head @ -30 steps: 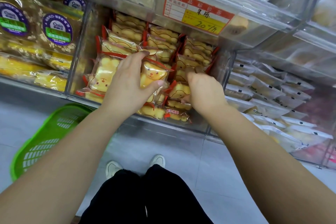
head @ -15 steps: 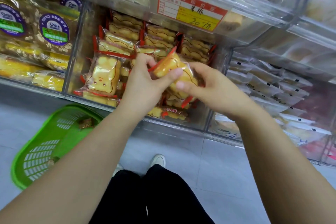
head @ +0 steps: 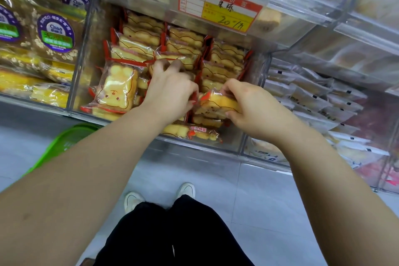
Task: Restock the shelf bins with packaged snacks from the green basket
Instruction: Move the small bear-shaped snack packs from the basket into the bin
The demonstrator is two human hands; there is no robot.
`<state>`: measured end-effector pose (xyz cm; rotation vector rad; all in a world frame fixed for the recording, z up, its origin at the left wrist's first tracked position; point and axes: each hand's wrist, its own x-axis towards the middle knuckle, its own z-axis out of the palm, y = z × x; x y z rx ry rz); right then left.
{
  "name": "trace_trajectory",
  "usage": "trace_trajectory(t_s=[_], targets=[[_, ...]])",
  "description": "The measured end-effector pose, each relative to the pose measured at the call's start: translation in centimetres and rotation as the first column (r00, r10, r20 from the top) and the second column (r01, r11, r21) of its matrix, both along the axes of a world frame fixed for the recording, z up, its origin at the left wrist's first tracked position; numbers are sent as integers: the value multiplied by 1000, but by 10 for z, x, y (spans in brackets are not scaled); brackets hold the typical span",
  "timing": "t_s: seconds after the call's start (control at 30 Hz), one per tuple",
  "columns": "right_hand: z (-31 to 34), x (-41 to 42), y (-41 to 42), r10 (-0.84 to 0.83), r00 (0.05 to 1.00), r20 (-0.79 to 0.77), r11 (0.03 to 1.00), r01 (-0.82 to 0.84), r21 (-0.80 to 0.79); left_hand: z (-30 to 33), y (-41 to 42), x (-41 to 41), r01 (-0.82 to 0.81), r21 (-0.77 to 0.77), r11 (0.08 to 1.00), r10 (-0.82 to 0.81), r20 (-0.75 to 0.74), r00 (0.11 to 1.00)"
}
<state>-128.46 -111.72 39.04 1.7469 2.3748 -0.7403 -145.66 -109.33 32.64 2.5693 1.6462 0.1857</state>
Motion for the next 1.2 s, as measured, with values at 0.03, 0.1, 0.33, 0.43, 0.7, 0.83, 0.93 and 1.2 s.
trace_trajectory(t_s=[0.03,0.1,0.33,0.43,0.7,0.83,0.93,1.2], targets=[[-1,-1,0,5,1000,16,1000,-5,12,0,4,0,-15,-3,1000,15,-1,1000],[-5,-5,0,25,997,68,998,-29,55,-2,10,-3,-47,-26,999,47,-9,999],[-39,-23,-13,116,897,427,964,-204,167,-6,7,-10,-13,-16,1000,14,63,998],[-45,-26,-18,57,914,403,970,-147,196,-5,2,-17,14,-41,999,-7,173,985],[-38,-25,-3,-18,973,232,998,4,60,7,-1,-43,-304,-202,931,357,335,872],[-27,-18,8,-124,989,82,992,126,-25,13,7,-52,-309,-229,923,365,263,893],[-22,-17,10,-224,964,-141,972,232,46,22,4,-56,-288,-226,931,361,441,822],[-4,-22,3,-340,708,-619,938,211,-274,34,-13,-42,109,-443,890,406,878,255]])
